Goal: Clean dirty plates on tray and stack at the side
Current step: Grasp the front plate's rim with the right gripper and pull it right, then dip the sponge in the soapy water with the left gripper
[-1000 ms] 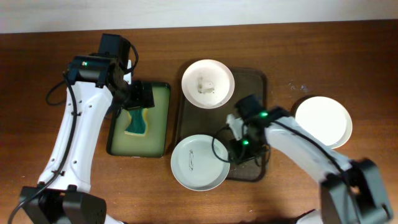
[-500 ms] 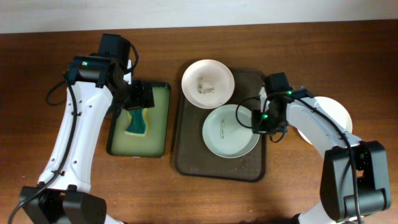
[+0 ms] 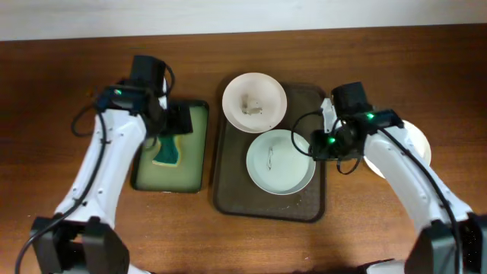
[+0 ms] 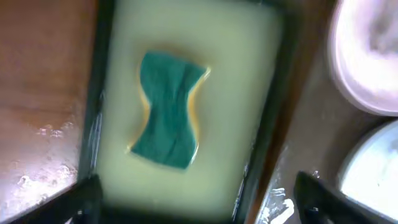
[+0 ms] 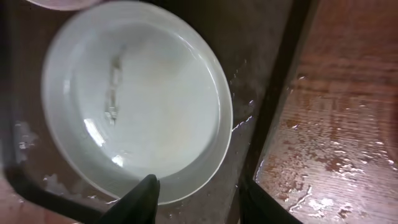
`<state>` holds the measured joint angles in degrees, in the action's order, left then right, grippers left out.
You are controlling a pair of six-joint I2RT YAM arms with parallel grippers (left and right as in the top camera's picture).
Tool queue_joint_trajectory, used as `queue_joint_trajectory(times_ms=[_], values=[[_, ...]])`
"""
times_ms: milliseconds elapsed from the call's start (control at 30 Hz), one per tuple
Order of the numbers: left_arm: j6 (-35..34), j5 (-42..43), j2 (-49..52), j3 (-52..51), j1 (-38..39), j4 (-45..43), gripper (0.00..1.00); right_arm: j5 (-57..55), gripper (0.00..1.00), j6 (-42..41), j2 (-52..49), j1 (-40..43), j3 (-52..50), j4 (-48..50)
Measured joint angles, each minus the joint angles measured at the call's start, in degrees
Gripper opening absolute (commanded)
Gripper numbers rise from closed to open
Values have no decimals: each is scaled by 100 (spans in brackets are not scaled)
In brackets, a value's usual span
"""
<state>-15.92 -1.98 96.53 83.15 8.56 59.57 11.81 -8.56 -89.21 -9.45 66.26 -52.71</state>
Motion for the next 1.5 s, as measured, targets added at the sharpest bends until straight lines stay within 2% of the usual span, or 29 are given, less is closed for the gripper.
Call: queue_joint_trajectory(times_ms=[33,167,200,267,300,333,367,400,467,500,567,667,700,800,900,933,1133,1267,1400,1500], values=[[57,2,2,-667,-2,-623,56,20,44,7,118,0,15,-52],[302,-44,57,-2103,-2,-2417,54,57,44,20,153,0,33,-251],[317,-105,55,-2374,-2,-2741,50,70,44,22,153,0,33,-269],[321,-273,55,-2793,-7,-3191,26,83,44,22,153,0,35,-306],[328,-337,55,-2820,-26,-3237,23,94,44,22,153,0,33,-313],[317,-369,55,-2826,-68,-3250,26,96,44,22,153,0,33,-313],[313,-391,55,-2826,-109,-3244,39,96,44,22,153,0,33,-310],[308,-380,55,-2826,-127,-3220,48,96,44,22,153,0,33,-313],[302,-197,55,-2715,-125,-2898,61,101,44,22,153,0,33,-369],[302,-103,52,-2520,-127,-2516,66,116,44,20,153,0,33,-389],[319,-35,52,-2155,-131,-2031,66,116,44,24,153,0,33,-398],[306,-111,46,-1600,-131,-1954,59,116,44,22,153,0,33,-409],[306,-197,57,-1596,-131,-1947,53,116,44,22,153,0,33,-407],[295,-361,459,-1596,-131,-1998,27,116,44,22,153,0,33,-400],[313,-446,1123,-1589,-131,-2127,25,118,44,24,153,0,33,-400],[310,-446,1128,-1582,-131,-2131,0,116,44,22,153,0,33,-393],[310,-446,1150,-1458,-142,-1967,0,0,56,-304,153,227,33,-409],[315,-385,1290,-629,-146,-754,0,127,56,-210,63,789,37,-407],[315,-378,1290,190,-118,-358,0,549,56,269,-256,796,37,-474],[315,-378,1290,243,-103,-175,0,636,56,365,-280,780,37,-457]])
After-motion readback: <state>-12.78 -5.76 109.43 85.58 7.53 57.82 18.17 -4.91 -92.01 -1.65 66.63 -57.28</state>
